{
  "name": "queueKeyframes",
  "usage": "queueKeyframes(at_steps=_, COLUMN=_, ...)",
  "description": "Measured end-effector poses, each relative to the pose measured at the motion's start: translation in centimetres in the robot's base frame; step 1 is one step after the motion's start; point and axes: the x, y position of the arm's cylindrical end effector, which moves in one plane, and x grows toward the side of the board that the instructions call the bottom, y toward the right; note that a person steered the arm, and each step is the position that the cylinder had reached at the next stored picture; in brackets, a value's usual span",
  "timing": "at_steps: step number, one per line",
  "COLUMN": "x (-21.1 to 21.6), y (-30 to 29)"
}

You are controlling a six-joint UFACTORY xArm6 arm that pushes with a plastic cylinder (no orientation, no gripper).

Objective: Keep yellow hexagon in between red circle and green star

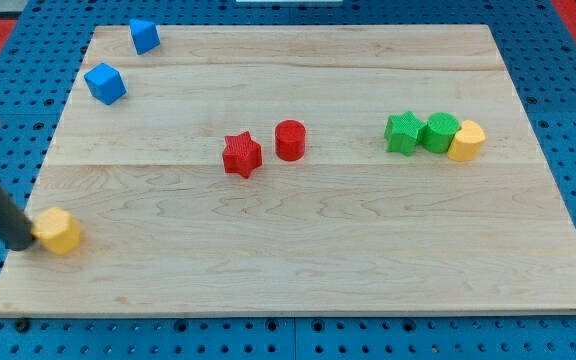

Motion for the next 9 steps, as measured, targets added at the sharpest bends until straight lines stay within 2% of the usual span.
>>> queueKeyframes(at_steps=1, x=-0.2, y=8.6)
queueKeyframes(at_steps=2, x=0.0, y=10.8)
queueKeyframes(at_steps=3, x=0.7, y=5.9)
queueKeyframes(at_steps=5, x=0.7, y=1.3)
queueKeyframes(at_steps=9, x=0.7, y=0.0)
